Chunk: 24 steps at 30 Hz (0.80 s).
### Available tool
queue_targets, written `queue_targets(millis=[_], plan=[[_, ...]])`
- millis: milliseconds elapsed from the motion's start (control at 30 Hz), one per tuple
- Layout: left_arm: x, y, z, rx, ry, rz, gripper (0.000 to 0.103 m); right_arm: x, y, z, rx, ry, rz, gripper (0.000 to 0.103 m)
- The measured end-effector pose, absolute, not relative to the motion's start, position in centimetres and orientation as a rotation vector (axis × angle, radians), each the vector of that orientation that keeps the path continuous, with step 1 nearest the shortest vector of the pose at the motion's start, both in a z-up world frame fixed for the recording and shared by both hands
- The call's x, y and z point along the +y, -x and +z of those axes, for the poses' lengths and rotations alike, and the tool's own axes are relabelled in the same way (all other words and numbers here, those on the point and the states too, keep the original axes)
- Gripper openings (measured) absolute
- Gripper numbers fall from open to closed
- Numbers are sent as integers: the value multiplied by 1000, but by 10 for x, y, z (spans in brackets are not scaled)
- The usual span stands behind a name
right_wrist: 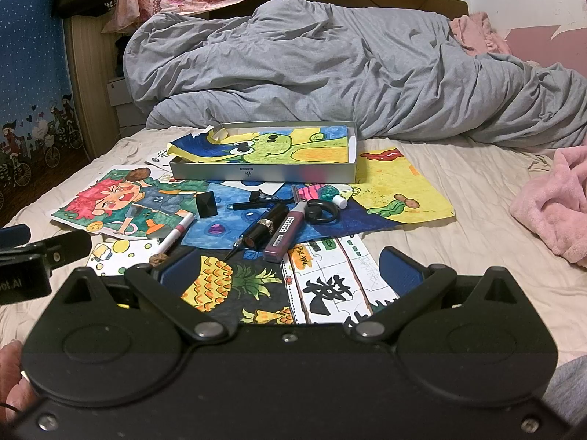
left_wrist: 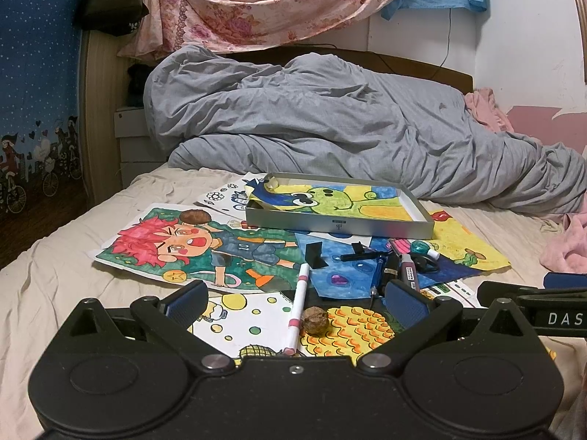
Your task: Organize rigid objects
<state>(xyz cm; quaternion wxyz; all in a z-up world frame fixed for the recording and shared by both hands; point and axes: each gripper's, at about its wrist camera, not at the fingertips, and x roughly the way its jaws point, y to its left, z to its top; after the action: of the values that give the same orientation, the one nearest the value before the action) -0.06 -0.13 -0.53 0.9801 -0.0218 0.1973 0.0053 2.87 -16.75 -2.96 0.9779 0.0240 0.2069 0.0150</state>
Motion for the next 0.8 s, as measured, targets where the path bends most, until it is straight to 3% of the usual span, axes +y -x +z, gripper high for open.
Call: queue_targets(millis=[800], plan=[[-4,-1,-16,403,42,9,102,-168,-30,-31,422,-47,30,103]])
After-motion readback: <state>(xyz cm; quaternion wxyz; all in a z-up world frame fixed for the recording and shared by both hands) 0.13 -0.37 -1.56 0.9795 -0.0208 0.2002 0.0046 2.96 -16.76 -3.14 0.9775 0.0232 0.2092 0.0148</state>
